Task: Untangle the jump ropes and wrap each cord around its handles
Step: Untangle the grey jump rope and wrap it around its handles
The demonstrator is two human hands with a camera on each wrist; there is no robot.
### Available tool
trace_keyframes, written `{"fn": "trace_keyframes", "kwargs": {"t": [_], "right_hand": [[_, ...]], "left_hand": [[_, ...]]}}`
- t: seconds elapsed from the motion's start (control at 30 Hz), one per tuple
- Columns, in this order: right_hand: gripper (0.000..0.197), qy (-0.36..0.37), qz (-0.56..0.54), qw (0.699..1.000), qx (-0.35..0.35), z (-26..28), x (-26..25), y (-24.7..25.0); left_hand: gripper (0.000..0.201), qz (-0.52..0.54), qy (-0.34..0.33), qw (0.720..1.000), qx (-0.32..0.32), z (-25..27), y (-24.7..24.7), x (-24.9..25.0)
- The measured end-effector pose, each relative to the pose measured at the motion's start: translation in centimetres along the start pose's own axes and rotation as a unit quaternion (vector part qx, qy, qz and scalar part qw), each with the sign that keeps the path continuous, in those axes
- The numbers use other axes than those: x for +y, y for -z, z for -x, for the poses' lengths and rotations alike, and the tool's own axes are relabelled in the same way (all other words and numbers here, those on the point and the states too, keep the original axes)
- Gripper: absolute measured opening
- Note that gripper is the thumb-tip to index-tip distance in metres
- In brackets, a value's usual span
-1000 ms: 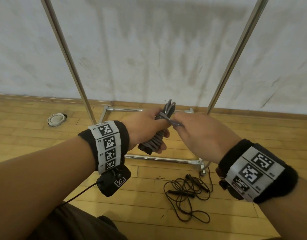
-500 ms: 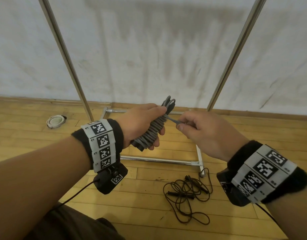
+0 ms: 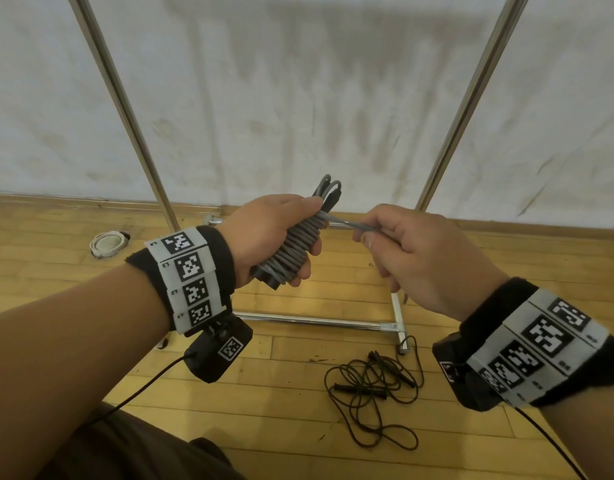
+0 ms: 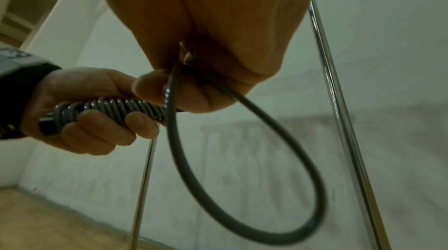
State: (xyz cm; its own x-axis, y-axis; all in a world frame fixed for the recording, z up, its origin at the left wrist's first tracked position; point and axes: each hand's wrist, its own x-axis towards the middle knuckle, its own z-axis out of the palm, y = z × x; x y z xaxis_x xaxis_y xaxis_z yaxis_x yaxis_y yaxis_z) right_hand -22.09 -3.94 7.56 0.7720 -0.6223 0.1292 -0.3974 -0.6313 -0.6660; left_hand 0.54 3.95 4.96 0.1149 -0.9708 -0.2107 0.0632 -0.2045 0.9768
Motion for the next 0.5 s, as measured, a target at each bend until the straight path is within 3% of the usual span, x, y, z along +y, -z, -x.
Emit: {"fn": "trace_keyframes", "kwargs": {"t": [0.13, 0.27, 0.4, 0.5], "right_hand": [[0.015, -0.043, -0.083, 0.995, -0.04, -0.1, 0.6, -0.4], [0.014, -0.091, -0.137, 0.98, -0.113, -0.2, 1.3, -1.2], [0.018, -0.124, -0.091, 0.973, -0.174, -0.4, 2.2, -2.2], [0.015, -0.064, 0.023, 0.972, -0.226, -0.8, 2.5, -2.6]], "left_hand": [[0.034, 0.003, -0.017, 0.999, -0.037, 0.3, -0.1, 0.3], [0.033, -0.024, -0.024, 0.992, -0.121, 0.9, -0.8, 0.5], [0.036, -0.088, 0.019, 0.972, -0.218, 1.4, -1.8, 0.3], [0.019, -0.19, 0.058, 0.939, -0.28, 2.2, -2.8, 0.0]]}}
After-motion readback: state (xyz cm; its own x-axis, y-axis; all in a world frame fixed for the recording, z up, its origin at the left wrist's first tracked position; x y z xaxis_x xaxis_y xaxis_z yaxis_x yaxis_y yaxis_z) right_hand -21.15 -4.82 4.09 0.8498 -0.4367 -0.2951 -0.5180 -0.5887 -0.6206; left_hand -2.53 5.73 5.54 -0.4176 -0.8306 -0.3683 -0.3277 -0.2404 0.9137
